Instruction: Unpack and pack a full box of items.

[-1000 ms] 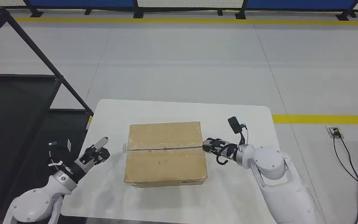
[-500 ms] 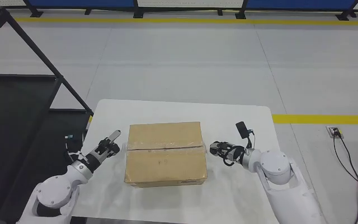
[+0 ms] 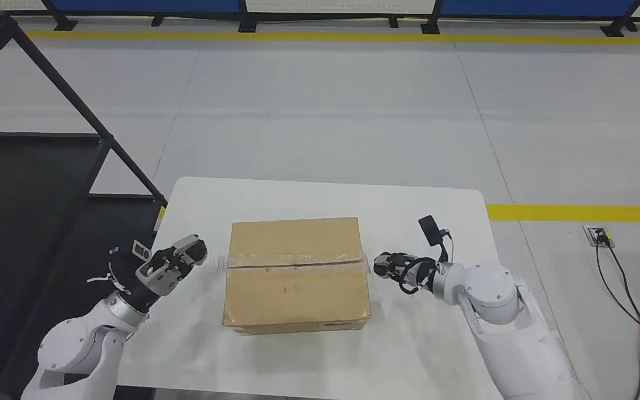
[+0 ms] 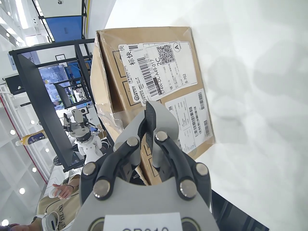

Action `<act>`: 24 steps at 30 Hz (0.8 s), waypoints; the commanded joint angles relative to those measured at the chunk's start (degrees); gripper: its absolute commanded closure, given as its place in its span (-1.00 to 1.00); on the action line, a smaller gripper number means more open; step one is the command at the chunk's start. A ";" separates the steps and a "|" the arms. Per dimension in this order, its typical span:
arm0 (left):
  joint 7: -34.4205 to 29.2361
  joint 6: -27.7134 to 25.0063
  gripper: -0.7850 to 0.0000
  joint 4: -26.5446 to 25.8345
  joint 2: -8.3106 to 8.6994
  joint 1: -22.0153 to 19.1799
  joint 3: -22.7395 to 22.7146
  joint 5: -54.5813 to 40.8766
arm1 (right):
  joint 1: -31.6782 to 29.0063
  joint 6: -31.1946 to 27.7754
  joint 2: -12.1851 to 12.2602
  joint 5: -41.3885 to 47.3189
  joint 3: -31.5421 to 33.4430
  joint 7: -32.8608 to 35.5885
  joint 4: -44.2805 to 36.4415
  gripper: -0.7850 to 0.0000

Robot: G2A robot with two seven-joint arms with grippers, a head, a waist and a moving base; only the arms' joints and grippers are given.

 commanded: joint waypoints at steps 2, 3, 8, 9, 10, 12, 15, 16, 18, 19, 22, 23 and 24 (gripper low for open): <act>2.32 1.84 1.00 1.04 -0.33 -2.03 3.76 2.83 | -0.07 -0.51 0.21 0.28 0.26 -0.11 -0.08 1.00; 2.56 2.11 1.00 1.68 -0.43 -2.76 4.76 3.47 | -0.22 -0.70 0.29 0.39 0.46 -0.22 -0.18 1.00; 4.81 3.97 1.00 5.71 -0.76 -5.85 8.61 7.87 | -1.63 -1.80 0.79 1.22 1.92 -0.58 -1.02 1.00; 4.78 4.22 1.00 6.17 -0.81 -6.36 9.25 8.59 | -1.93 -1.94 0.89 1.39 2.23 -0.68 -1.26 1.00; 4.79 4.41 1.00 6.81 -0.84 -6.68 9.75 9.21 | -2.23 -2.09 1.00 1.53 2.50 -0.65 -1.48 1.00; 4.85 4.36 1.00 7.62 -0.93 -7.15 10.41 9.57 | -2.67 -2.23 1.21 1.65 2.98 -0.60 -1.90 1.00; 4.78 3.68 1.00 8.56 -1.00 -7.20 10.84 9.63 | -3.14 -2.41 1.46 2.03 3.48 -0.57 -2.50 1.00; 4.81 3.44 1.00 8.77 -1.02 -7.12 10.90 9.61 | -3.26 -2.45 1.53 2.07 3.52 -0.63 -2.63 1.00; 4.97 2.57 1.00 8.91 -1.04 -6.76 10.75 9.29 | -3.33 -2.53 1.66 2.11 3.50 -0.55 -2.83 1.00; 5.11 1.77 1.00 8.87 -1.06 -6.47 10.50 8.74 | -3.29 -2.50 1.72 2.17 3.50 -0.54 -2.85 1.00; 5.73 0.19 1.00 9.17 -1.10 -5.60 9.30 6.39 | -2.94 -2.35 1.88 2.15 3.23 -0.37 -2.79 1.00; 5.82 -0.25 1.00 9.19 -1.14 -5.29 8.90 5.25 | -2.77 -2.37 1.93 2.14 3.10 -0.27 -2.75 1.00; 5.77 -0.61 1.00 9.19 -1.12 -5.04 8.56 4.86 | -2.56 -2.32 1.97 2.13 2.96 -0.20 -2.66 1.00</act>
